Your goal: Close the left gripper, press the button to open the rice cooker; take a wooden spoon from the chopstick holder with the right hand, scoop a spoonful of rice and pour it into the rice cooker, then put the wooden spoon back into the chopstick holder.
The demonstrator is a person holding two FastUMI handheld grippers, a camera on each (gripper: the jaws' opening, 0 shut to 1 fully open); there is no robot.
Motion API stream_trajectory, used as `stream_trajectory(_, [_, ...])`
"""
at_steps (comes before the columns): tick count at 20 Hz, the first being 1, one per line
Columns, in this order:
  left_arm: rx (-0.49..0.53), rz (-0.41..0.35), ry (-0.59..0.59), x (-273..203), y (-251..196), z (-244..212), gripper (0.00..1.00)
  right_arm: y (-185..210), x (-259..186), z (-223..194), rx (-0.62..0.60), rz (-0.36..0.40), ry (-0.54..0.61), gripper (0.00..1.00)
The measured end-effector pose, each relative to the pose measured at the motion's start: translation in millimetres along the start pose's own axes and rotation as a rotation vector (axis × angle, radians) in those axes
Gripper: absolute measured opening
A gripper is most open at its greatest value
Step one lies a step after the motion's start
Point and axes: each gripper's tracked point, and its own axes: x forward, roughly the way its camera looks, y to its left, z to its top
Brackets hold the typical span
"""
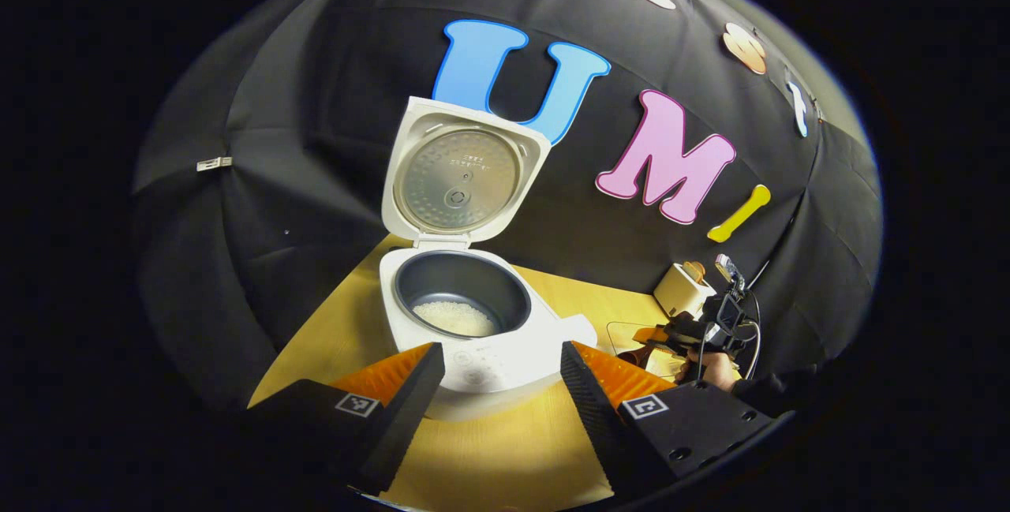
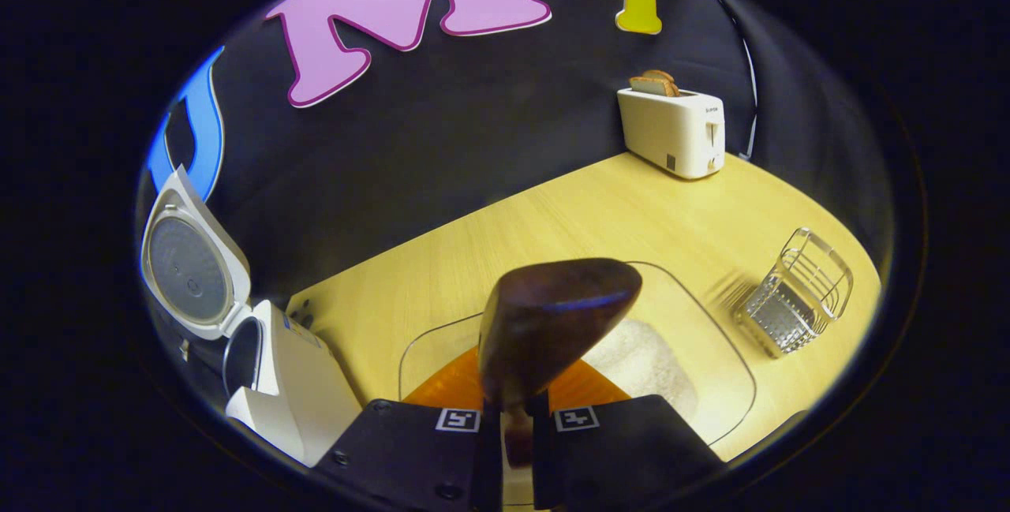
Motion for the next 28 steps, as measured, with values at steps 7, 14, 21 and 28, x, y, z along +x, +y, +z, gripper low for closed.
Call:
stream_trajectory(7, [-0.011, 0.02, -0.012, -6, 4, 4, 0.96, 8, 0, -3, 0.11, 0.04, 0.05, 0.19])
stream_trajectory(14, [0.008, 0.01, -0.015, -7, -6, 6, 0.96, -12, -13, 8, 0.298, 0.053, 0.064, 0.19])
stream_trajectory(21, [0.039, 0.004, -0.017, -7, -15, 8, 0.96, -30, -24, 35, 0.382, 0.053, 0.046, 0.19])
stream_trajectory(28, [0.046, 0.001, -0.028, -11, -22, 8, 0.92, -49, -41, 69, 0.522, 0.053, 0.014, 0.19])
